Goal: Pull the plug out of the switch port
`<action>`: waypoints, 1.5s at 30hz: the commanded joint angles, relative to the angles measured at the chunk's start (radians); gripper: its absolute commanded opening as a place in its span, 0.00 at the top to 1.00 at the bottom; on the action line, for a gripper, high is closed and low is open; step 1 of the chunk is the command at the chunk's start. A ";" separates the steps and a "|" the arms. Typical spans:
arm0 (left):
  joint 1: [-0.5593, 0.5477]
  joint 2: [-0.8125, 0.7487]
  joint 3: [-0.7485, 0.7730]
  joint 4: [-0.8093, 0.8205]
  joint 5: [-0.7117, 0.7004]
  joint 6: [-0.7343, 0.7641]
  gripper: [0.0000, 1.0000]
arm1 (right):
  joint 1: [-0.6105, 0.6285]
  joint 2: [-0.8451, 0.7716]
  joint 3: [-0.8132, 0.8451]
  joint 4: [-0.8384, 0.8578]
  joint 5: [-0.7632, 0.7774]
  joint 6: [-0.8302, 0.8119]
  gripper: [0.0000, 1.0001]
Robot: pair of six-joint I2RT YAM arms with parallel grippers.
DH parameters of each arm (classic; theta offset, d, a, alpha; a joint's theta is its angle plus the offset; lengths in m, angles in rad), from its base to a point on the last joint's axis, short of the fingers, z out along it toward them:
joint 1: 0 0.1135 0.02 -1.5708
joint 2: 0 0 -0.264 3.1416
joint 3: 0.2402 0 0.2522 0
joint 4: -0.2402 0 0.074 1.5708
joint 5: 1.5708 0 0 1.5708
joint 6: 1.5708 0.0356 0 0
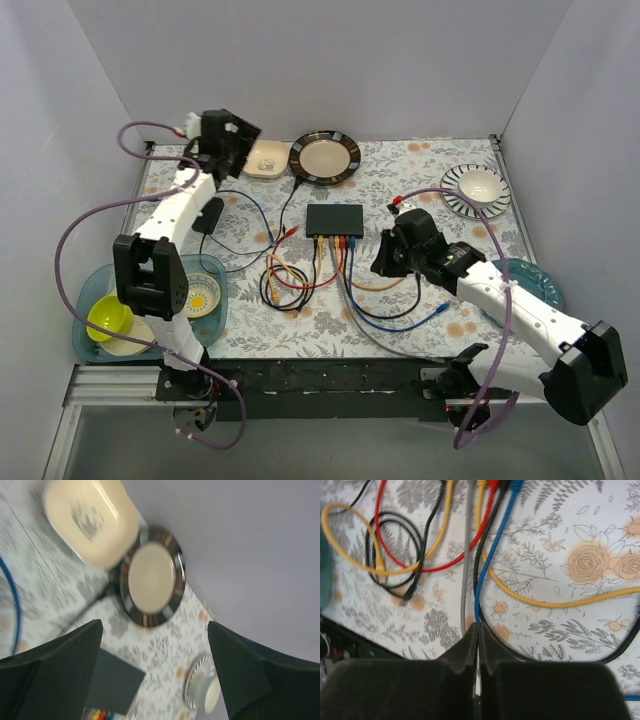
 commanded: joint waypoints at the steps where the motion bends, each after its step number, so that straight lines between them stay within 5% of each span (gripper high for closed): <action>1: -0.090 -0.003 -0.163 0.151 0.121 0.061 0.25 | -0.086 0.093 -0.031 0.228 0.059 0.127 0.99; 4: -0.112 0.056 -0.174 0.145 0.182 0.076 0.58 | -0.134 0.173 0.019 0.282 0.066 0.141 0.99; 8: -0.133 0.108 -0.196 0.125 0.166 0.096 0.78 | -0.192 0.340 0.110 0.287 0.079 0.141 0.99; 22: -0.169 0.284 -0.188 0.208 0.333 0.106 0.81 | -0.339 0.812 0.369 0.344 -0.047 0.160 0.99; 34: -0.206 0.349 -0.208 0.281 0.457 0.115 0.86 | -0.346 1.003 0.488 0.428 -0.209 0.167 0.99; 45: -0.305 0.164 -0.447 0.284 0.485 0.075 0.87 | -0.313 0.772 0.114 0.541 -0.257 0.201 0.99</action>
